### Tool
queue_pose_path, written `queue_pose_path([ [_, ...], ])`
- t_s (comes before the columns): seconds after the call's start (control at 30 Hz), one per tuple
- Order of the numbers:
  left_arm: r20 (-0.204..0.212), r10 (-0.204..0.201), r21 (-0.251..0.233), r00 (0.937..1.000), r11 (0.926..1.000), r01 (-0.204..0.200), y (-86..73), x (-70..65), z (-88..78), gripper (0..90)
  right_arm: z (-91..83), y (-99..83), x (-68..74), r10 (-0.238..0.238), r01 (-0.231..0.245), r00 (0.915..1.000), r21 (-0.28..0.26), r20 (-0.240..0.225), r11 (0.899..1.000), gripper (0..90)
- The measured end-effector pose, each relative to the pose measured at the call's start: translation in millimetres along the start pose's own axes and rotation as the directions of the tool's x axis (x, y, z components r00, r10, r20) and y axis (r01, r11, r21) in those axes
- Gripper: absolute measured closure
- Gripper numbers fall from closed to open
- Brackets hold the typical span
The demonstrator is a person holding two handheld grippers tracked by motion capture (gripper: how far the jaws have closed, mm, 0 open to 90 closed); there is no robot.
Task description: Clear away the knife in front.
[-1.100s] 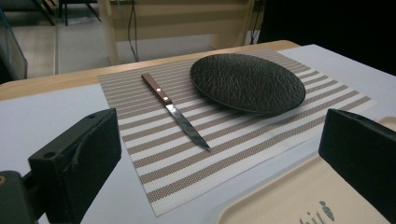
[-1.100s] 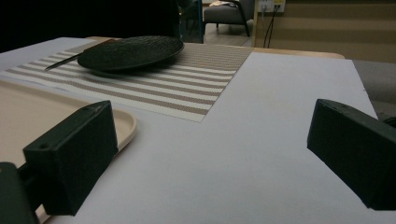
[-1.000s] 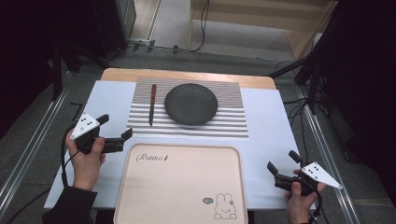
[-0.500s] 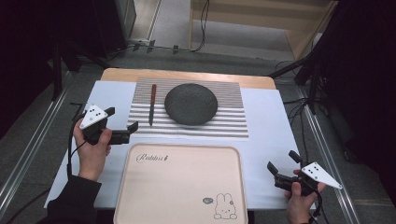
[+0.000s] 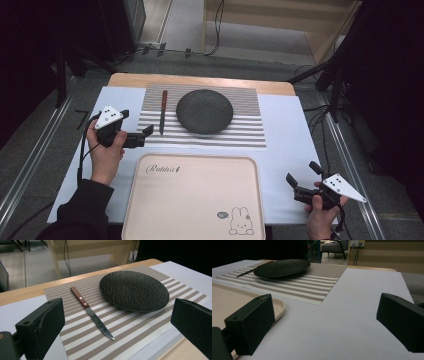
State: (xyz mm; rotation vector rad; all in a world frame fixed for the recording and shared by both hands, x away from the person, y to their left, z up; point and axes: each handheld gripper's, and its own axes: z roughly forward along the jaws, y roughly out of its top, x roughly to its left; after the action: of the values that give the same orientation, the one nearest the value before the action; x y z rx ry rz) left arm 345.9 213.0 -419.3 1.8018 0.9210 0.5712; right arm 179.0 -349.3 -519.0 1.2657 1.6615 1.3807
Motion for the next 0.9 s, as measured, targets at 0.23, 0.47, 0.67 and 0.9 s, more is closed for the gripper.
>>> queue_pose_path([
  [0.23,0.0,0.015,0.011,0.9999,0.9998,-0.015,7.2,-0.1,10.2,0.0,0.1,0.1,0.3,0.0,0.0,1.0,0.002,0.001,1.0,0.5],
  [0.47,0.003,0.016,0.026,0.9999,0.9995,-0.016,12.5,2.2,21.8,0.0,0.0,0.0,-0.1,-0.001,0.001,1.0,0.0,-0.001,1.0,0.5],
  [0.67,0.006,0.002,0.045,1.0,0.999,-0.002,16.7,6.9,33.5,0.0,0.1,0.1,-0.2,0.0,0.0,1.0,0.001,-0.003,1.0,0.5],
  [0.9,0.004,-0.009,0.061,1.0,0.9981,0.008,20.5,11.5,43.2,0.0,0.2,0.1,-0.2,0.001,-0.001,1.0,0.002,-0.001,1.0,0.5],
])
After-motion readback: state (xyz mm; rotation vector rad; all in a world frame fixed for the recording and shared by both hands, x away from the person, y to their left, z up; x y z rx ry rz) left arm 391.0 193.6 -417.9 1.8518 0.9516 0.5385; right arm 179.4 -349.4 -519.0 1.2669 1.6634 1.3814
